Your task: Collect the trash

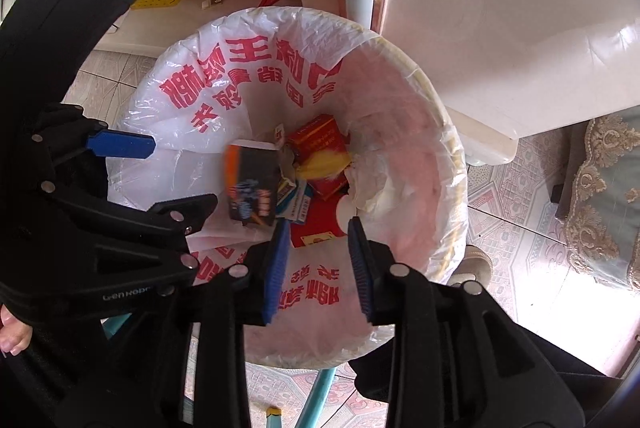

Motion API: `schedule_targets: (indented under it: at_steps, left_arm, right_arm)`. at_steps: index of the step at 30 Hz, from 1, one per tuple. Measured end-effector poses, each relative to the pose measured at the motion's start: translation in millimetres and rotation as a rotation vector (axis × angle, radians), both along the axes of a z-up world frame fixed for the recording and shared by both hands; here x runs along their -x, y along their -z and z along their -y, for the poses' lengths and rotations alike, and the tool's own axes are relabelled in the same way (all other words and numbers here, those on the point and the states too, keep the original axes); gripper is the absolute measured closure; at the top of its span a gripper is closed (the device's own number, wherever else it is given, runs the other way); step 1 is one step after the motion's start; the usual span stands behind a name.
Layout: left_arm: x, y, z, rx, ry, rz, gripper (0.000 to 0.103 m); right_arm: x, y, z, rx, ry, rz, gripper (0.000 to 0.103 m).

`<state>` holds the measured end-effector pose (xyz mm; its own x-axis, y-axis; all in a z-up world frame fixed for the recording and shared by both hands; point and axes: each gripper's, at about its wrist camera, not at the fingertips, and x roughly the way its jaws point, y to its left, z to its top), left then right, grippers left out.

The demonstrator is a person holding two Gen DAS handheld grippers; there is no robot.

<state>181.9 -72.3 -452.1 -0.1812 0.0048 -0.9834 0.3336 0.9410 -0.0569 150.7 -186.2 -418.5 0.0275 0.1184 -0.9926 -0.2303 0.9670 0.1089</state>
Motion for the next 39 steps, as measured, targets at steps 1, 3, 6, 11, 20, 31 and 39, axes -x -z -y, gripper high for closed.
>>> schedule_targets:
  at_steps: [1, 3, 6, 11, 20, 31, 39]
  left_arm:
    - [-0.4, 0.1, -0.2, 0.000, -0.002, -0.005, 0.034]
    - [-0.7, 0.1, -0.6, -0.004, -0.004, -0.003, 0.033]
    - [-0.9, -1.3, -1.2, -0.012, -0.006, 0.001, 0.032]
    - [2.9, -10.2, -2.7, -0.022, -0.026, 0.038, 0.031]
    - [17.8, -33.6, -7.1, -0.066, -0.087, 0.124, 0.031]
    - [39.9, -86.0, -13.7, -0.034, -0.209, 0.255, 0.030]
    - [57.2, -137.8, -11.0, 0.021, -0.254, 0.369, 0.027]
  right_arm:
    - [-0.2, 0.0, 1.4, 0.000, 0.005, -0.002, 0.067]
    - [-0.9, -0.2, 3.9, 0.009, 0.013, 0.000, 0.061]
    - [-1.4, -1.9, 7.9, 0.007, 0.027, -0.001, 0.057]
    - [2.5, -9.8, 12.8, -0.003, 0.056, 0.012, 0.050]
    - [16.6, -30.3, 12.1, 0.046, 0.093, 0.039, 0.038]
    - [43.9, -88.6, 24.4, 0.022, 0.175, 0.189, 0.024]
    - [67.2, -142.7, 31.7, 0.025, 0.238, 0.345, 0.021]
